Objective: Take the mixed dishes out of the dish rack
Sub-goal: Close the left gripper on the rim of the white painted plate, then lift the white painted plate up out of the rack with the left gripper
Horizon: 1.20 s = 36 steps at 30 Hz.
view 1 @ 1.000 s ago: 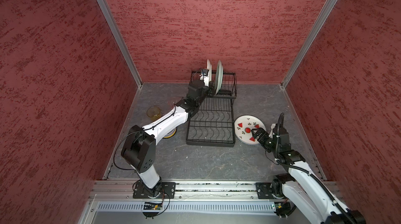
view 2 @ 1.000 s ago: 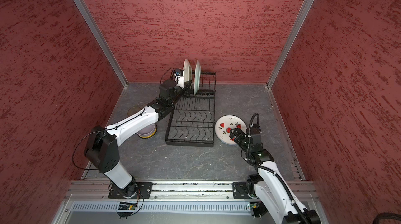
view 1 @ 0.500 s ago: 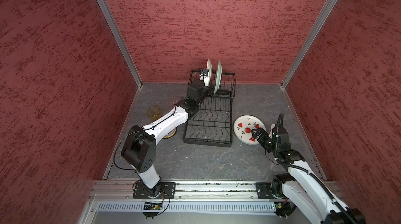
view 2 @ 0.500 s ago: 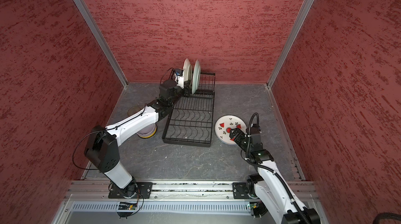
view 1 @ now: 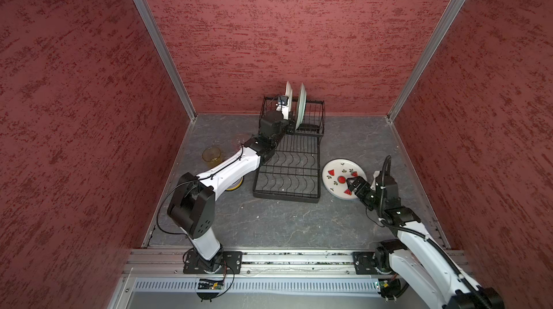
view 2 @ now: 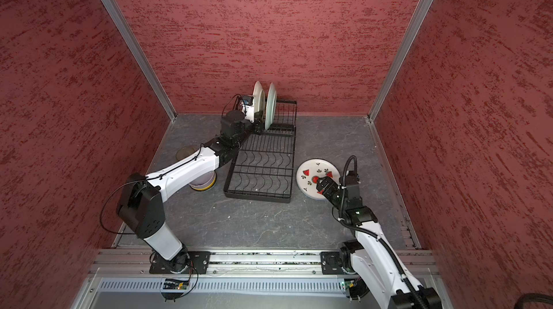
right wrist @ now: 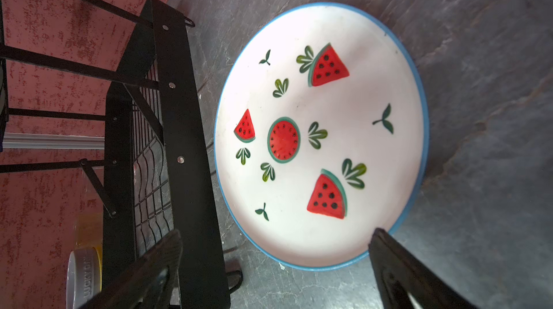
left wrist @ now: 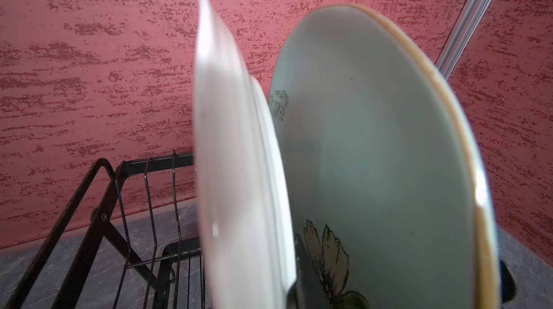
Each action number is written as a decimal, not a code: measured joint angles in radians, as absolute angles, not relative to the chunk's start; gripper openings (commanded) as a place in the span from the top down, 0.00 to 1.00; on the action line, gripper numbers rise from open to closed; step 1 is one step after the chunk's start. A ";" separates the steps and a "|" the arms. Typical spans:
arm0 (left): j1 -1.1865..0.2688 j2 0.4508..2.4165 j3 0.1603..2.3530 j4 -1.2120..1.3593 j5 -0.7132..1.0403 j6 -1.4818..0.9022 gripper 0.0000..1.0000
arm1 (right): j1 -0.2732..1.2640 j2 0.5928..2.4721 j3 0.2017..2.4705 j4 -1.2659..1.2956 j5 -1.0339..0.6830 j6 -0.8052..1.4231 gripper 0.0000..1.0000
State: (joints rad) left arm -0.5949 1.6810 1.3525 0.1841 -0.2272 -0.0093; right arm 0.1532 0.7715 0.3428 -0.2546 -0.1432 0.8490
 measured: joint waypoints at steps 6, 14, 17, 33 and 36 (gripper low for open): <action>-0.599 1.669 1.352 0.171 -0.233 -0.010 1.00 | 0.153 0.765 0.343 -0.255 -0.144 0.849 0.01; -0.604 1.635 1.351 0.175 -0.233 -0.001 1.00 | 0.153 0.739 0.343 -0.260 -0.146 0.849 0.01; -0.611 1.604 1.334 0.188 -0.232 0.009 1.00 | 0.153 0.729 0.343 -0.260 -0.146 0.849 0.01; -0.618 1.420 1.221 0.240 -0.225 0.055 1.00 | 0.153 0.722 0.343 -0.267 -0.155 0.844 0.01; -0.620 1.383 1.199 0.241 -0.222 0.054 1.00 | 0.153 0.721 0.343 -0.267 -0.160 0.830 0.01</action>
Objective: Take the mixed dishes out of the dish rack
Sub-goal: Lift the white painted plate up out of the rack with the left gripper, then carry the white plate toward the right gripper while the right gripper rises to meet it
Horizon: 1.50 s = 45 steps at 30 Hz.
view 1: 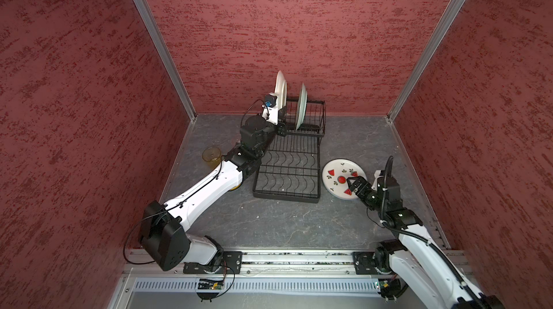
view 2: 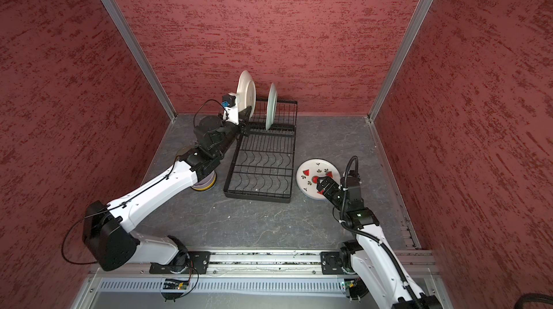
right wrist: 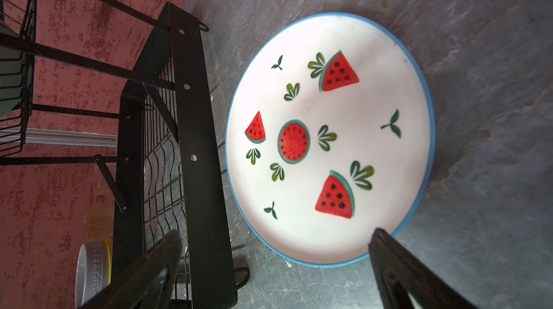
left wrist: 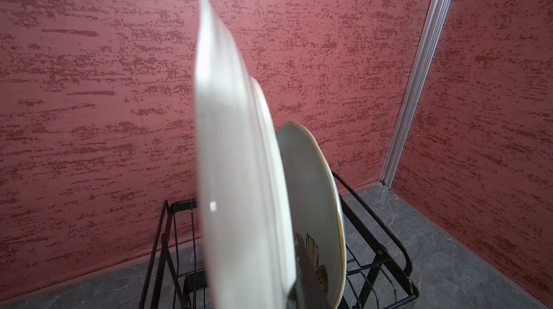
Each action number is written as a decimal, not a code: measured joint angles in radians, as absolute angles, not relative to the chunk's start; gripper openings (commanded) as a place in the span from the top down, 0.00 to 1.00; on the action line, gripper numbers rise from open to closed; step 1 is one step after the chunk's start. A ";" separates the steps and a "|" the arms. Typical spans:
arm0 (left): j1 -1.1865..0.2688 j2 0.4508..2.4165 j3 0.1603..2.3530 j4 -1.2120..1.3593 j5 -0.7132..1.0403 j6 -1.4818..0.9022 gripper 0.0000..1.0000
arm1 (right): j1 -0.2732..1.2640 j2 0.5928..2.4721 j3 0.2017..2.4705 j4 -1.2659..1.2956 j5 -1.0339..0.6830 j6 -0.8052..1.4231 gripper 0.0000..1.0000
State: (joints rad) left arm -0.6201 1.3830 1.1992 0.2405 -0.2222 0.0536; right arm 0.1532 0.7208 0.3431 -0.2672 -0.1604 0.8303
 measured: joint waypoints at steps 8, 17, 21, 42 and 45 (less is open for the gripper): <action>-0.670 1.222 1.073 0.222 -0.225 0.050 1.00 | 0.153 0.704 0.361 -0.274 -0.196 0.794 0.01; -0.719 0.995 0.907 0.134 -0.207 0.023 1.00 | 0.153 0.749 0.425 -0.274 -0.266 0.746 0.01; -0.721 0.904 0.846 0.067 -0.181 0.001 1.00 | 0.156 0.762 0.459 -0.275 -0.299 0.730 0.01; -0.963 0.855 0.730 -0.225 -0.176 0.017 1.00 | 0.258 0.704 0.538 -0.210 -0.455 0.870 0.01; -0.982 0.886 0.729 -0.219 -0.185 0.019 1.00 | 0.268 0.690 0.538 -0.193 -0.474 0.907 0.01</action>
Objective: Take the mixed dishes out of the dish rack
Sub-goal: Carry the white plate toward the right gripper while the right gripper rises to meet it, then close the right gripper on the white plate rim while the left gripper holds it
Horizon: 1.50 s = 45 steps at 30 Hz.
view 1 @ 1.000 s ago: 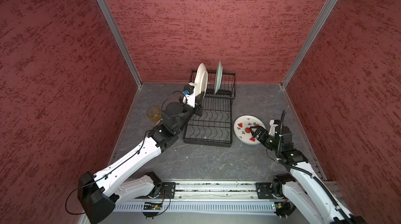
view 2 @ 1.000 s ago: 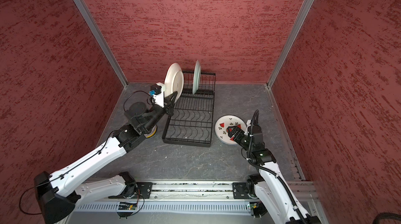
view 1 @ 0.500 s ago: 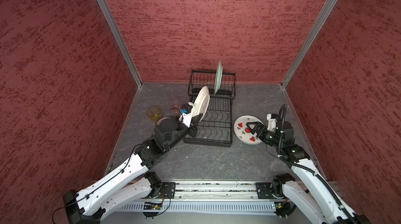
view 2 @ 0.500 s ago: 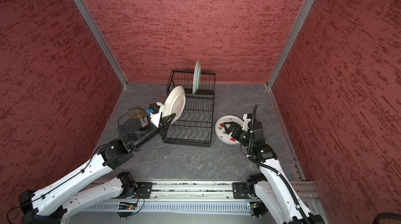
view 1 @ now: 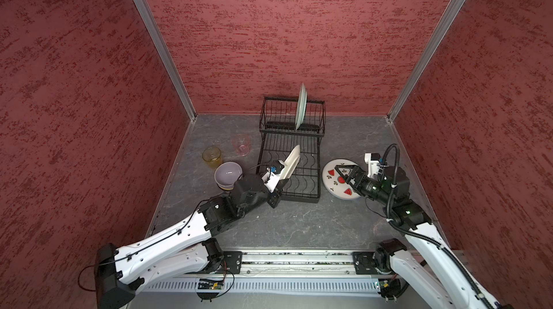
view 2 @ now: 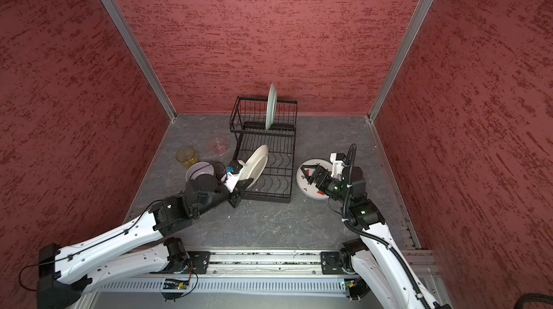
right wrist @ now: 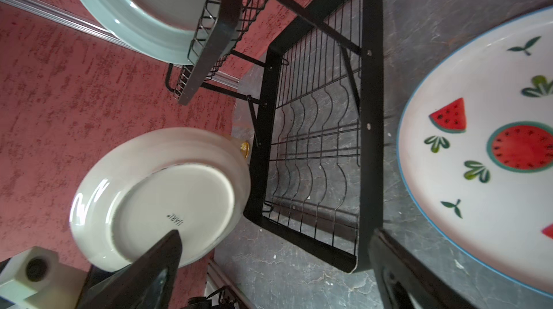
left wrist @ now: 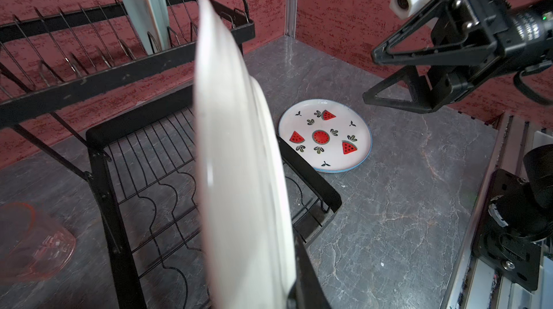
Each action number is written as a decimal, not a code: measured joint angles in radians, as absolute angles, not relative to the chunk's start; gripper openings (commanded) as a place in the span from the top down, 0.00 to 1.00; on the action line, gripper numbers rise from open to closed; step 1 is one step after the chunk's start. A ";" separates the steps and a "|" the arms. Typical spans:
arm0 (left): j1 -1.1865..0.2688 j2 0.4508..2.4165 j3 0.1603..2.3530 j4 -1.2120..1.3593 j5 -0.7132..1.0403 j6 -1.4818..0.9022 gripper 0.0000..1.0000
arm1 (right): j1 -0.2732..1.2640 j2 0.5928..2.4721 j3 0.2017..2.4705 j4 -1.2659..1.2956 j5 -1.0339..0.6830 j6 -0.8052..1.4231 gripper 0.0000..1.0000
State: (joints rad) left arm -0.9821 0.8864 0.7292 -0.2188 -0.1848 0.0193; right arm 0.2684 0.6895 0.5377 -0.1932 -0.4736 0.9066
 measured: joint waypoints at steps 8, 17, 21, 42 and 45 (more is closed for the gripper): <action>-1.057 1.029 0.730 -0.152 -0.212 0.073 1.00 | 0.281 0.669 0.551 -0.185 -0.478 1.008 0.01; -1.118 1.177 0.776 -0.091 -0.217 0.149 1.00 | 0.287 0.674 0.551 -0.185 -0.489 1.074 0.01; -1.127 1.219 0.813 -0.052 -0.205 0.175 1.00 | 0.288 0.688 0.551 -0.186 -0.495 1.092 0.01; -1.175 1.388 0.915 -0.018 -0.231 0.282 1.00 | 0.291 0.671 0.551 -0.183 -0.513 1.147 0.01; -1.201 1.405 0.918 -0.008 -0.229 0.310 1.00 | 0.291 0.683 0.551 -0.183 -0.517 1.151 0.02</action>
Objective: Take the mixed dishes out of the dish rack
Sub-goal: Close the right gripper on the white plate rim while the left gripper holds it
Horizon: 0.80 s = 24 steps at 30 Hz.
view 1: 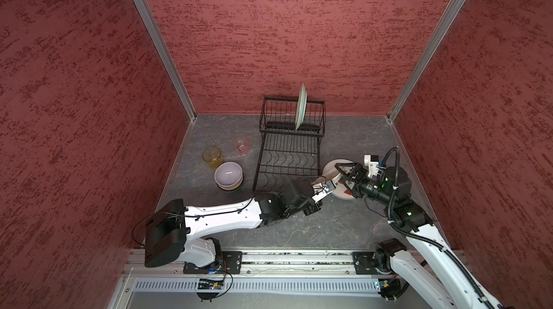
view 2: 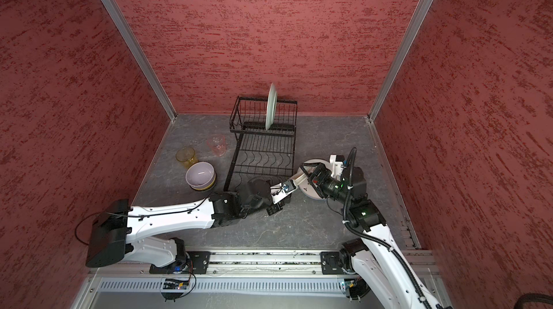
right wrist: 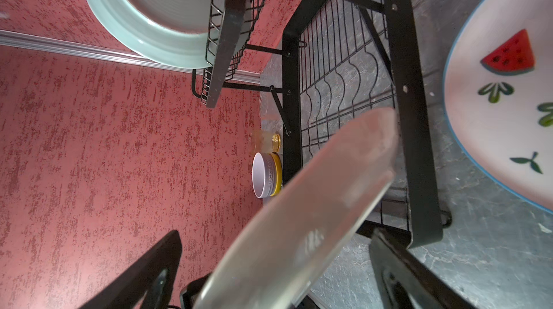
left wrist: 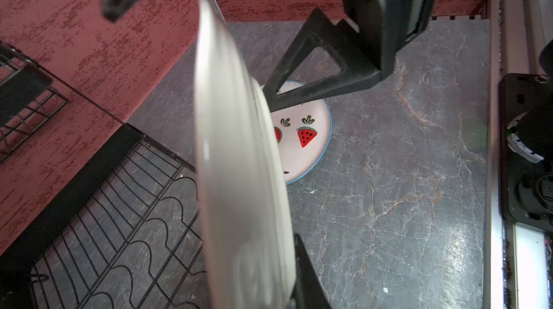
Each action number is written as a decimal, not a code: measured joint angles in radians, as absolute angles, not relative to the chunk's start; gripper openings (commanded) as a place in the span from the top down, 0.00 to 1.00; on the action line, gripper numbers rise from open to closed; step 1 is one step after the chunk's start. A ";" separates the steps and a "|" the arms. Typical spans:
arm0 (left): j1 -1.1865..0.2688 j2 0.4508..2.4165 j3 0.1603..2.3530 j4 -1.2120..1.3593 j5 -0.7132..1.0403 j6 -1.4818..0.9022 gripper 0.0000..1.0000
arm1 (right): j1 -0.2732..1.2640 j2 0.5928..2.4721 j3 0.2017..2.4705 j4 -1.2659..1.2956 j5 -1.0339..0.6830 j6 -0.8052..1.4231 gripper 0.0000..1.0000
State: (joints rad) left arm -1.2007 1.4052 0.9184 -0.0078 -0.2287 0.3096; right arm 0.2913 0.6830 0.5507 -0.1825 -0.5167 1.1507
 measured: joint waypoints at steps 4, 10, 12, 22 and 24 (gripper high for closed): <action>-1.223 1.447 0.952 0.012 -0.255 0.353 1.00 | 0.291 0.694 0.550 -0.184 -0.521 1.162 0.09; -1.246 1.521 0.999 0.048 -0.342 0.439 1.00 | 0.291 0.688 0.550 -0.213 -0.519 1.174 0.29; -1.254 1.549 1.010 0.060 -0.376 0.470 1.00 | 0.290 0.685 0.550 -0.235 -0.517 1.177 0.41; -1.274 1.600 0.993 0.075 -0.499 0.617 1.00 | 0.289 0.693 0.551 -0.339 -0.504 1.252 0.76; -1.279 1.600 0.979 0.087 -0.519 0.652 1.00 | 0.288 0.700 0.551 -0.361 -0.511 1.274 0.82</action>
State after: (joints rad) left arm -1.2793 1.5997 0.9791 0.0868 -0.5186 0.6518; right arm 0.2882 0.7002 0.5507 -0.3607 -0.5106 1.2739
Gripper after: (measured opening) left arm 0.168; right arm 0.279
